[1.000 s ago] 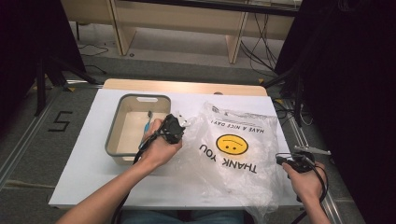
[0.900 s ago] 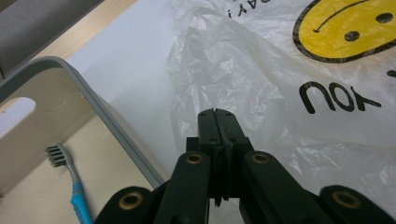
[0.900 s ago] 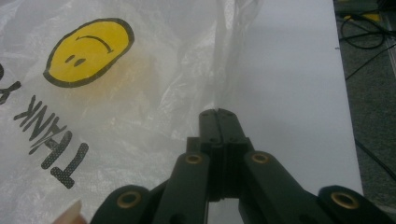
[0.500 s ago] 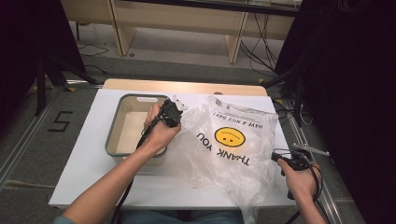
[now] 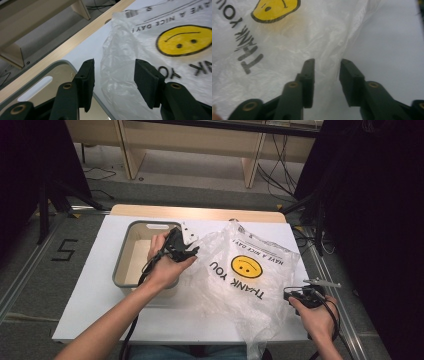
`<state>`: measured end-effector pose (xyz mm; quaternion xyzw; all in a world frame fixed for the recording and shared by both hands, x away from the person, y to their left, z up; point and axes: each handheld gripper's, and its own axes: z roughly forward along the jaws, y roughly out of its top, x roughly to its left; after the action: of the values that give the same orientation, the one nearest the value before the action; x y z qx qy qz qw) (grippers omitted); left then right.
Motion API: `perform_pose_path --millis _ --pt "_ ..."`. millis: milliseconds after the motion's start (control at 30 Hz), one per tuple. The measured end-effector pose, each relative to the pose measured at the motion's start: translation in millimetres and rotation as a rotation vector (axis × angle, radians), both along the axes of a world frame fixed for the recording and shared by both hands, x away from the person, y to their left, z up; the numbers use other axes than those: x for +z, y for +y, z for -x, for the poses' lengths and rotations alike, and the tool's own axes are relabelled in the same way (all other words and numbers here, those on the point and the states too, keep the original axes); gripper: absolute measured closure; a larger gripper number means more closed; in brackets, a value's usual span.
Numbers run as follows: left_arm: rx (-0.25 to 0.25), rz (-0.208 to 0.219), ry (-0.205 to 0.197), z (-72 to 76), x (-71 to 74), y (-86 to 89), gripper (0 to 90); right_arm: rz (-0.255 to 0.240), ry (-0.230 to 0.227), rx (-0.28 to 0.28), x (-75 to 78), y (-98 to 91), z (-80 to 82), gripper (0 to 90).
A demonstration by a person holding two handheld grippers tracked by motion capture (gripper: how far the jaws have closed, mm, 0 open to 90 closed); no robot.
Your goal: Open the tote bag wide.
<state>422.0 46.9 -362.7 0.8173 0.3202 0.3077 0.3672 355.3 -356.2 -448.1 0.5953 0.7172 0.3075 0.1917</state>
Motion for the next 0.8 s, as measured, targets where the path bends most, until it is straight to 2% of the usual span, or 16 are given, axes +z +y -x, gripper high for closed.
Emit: perform_pose_path --millis 67,100,200,267,333,400,467,500,600,733,800 --pt "-0.038 -0.017 -0.003 12.6 1.9 -1.1 49.6 0.061 -0.044 0.003 6.6 -2.5 2.1 53.6" --pt "-0.059 -0.021 -0.003 20.0 1.7 -2.3 49.6 0.088 -0.08 -0.003 10.9 -3.7 3.3 50.6" --pt "-0.108 -0.022 0.006 40.2 -2.4 -6.1 49.5 0.15 -0.189 0.027 23.4 -2.4 4.7 44.4" --pt "-0.152 -0.035 0.024 54.5 -8.5 -9.7 50.2 0.147 -0.241 0.098 29.3 5.4 4.0 43.0" --pt "-0.19 -0.052 0.038 65.0 -14.1 -13.0 50.5 0.113 -0.256 0.201 30.9 17.3 2.5 42.9" --pt "-0.223 -0.067 0.058 76.5 -22.6 -17.2 51.8 0.076 -0.244 0.304 29.1 32.9 0.7 42.7" --pt "-0.274 -0.116 0.093 87.9 -36.3 -23.2 52.8 0.059 -0.222 0.395 25.4 47.9 -1.1 42.5" --pt "-0.291 -0.126 0.115 91.1 -44.1 -26.4 53.6 0.046 -0.204 0.453 21.9 58.2 -2.4 42.4" --pt "-0.314 -0.162 0.178 91.1 -66.7 -34.5 56.3 0.037 -0.153 0.57 12.6 80.2 -4.8 42.0" --pt "-0.31 -0.195 0.203 85.9 -88.6 -44.2 58.7 0.066 -0.095 0.703 2.0 107.3 -7.9 39.7" --pt "-0.311 -0.204 0.22 83.8 -95.8 -47.9 59.4 0.079 -0.076 0.734 -1.9 114.8 -9.6 39.7"
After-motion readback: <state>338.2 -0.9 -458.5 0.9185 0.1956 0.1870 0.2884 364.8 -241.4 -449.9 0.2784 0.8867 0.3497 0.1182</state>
